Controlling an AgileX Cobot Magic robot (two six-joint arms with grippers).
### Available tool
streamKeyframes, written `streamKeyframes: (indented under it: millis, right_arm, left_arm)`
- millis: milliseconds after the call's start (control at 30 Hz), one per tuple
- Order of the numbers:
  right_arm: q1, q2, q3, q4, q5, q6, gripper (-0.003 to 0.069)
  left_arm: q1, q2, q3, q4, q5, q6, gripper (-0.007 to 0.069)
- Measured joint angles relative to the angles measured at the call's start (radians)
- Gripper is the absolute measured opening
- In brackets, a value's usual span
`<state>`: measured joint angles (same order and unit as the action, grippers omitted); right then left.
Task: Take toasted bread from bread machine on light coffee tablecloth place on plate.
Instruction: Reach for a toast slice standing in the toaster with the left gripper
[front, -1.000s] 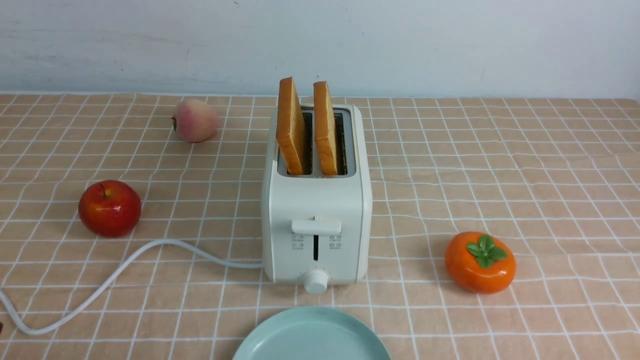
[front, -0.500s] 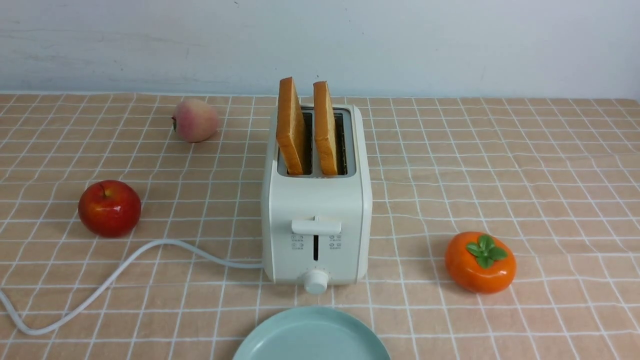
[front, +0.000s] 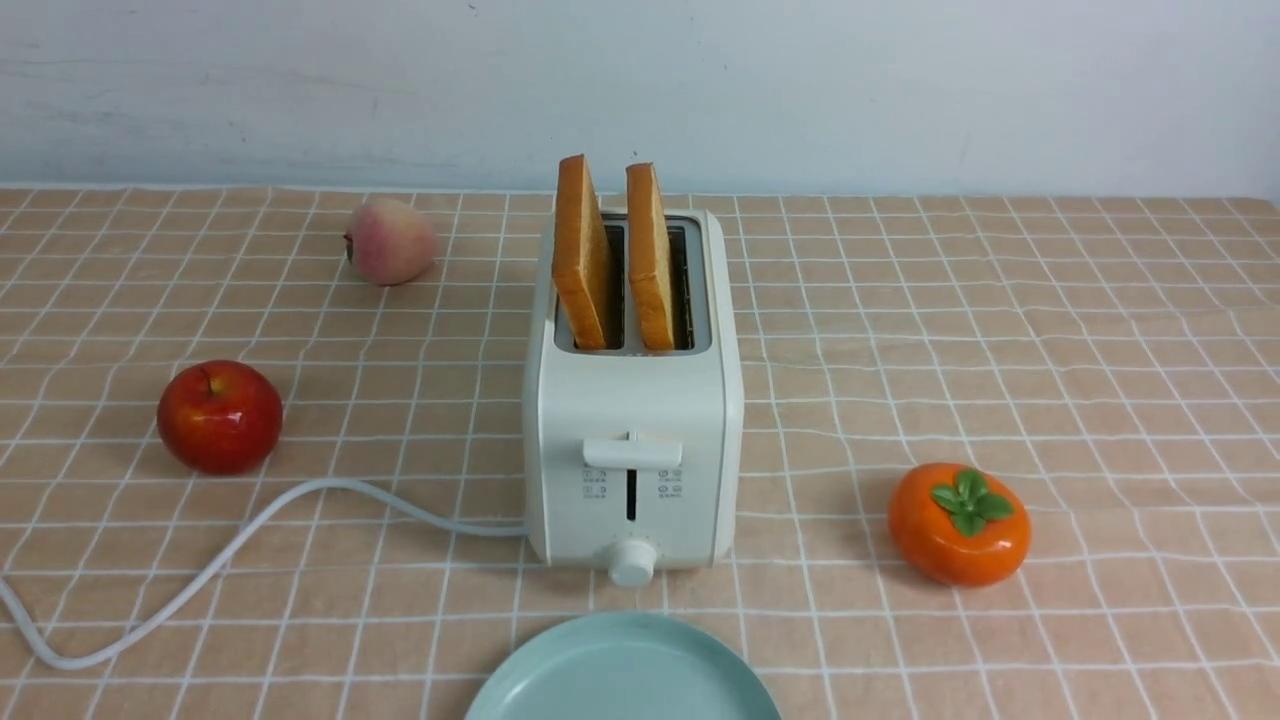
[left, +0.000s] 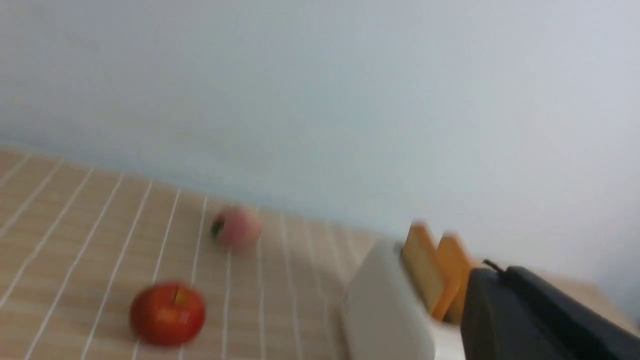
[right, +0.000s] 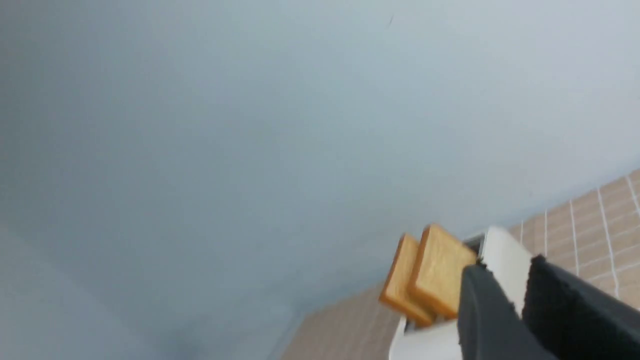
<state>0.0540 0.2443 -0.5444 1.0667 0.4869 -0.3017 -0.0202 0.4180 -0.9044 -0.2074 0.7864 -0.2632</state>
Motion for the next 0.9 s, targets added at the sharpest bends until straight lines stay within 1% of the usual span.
streamKeyframes:
  millis: [33, 133, 167, 200, 233, 267, 300, 400, 467, 600, 733, 833, 900]
  right_arm:
    - [0.0, 0.058, -0.057, -0.045, 0.093, -0.001, 0.0084]
    - [0.0, 0.23, -0.198, -0.201, 0.381, 0.007, 0.0022]
    - [0.0, 0.262, -0.231, -0.236, 0.433, 0.013, 0.0008]
    - [0.0, 0.331, -0.273, -0.325, 0.534, 0.03, -0.0001]
    - [0.0, 0.34, -0.284, -0.337, 0.547, 0.036, -0.0002]
    - [0.0, 0.404, -0.316, -0.446, 0.628, 0.073, -0.0004]
    - [0.0, 0.436, -0.33, -0.513, 0.663, 0.1, -0.0004]
    - [0.0, 0.488, -0.341, -0.67, 0.711, 0.171, -0.0004]
    - [0.0, 0.497, -0.341, -0.732, 0.718, 0.196, -0.0004]
    - [0.0, 0.495, -0.342, -0.766, 0.712, 0.211, -0.0004]
    - [0.0, 0.495, -0.342, -0.772, 0.692, 0.215, -0.0004]
    - [0.0, 0.495, -0.342, -0.768, 0.684, 0.215, -0.0003]
    - [0.0, 0.495, -0.342, -0.762, 0.683, 0.215, -0.0002]
  left_arm:
    - [0.0, 0.047, -0.025, 0.002, 0.066, 0.002, -0.0014]
    - [0.0, 0.156, -0.057, -0.006, 0.192, 0.003, -0.0014]
    - [0.0, 0.182, -0.06, -0.013, 0.23, 0.004, -0.0014]
    - [0.0, 0.219, -0.062, -0.025, 0.264, 0.004, -0.0014]
    - [0.0, 0.225, -0.062, -0.028, 0.277, 0.004, -0.0014]
    - [0.0, 0.271, -0.063, -0.048, 0.323, 0.004, -0.0014]
    - [0.0, 0.297, -0.063, -0.059, 0.346, 0.004, -0.0014]
    - [0.0, 0.367, -0.063, -0.062, 0.385, 0.004, -0.0014]
    - [0.0, 0.402, -0.063, -0.062, 0.386, 0.004, -0.0014]
    - [0.0, 0.472, -0.065, -0.066, 0.327, 0.005, -0.0014]
    - [-0.006, 0.573, -0.107, -0.113, 0.26, 0.024, -0.0014]
    - [-0.057, 0.68, -0.186, -0.149, 0.24, 0.078, -0.0014]
    - [-0.088, 0.715, -0.217, -0.152, 0.234, 0.09, -0.0014]
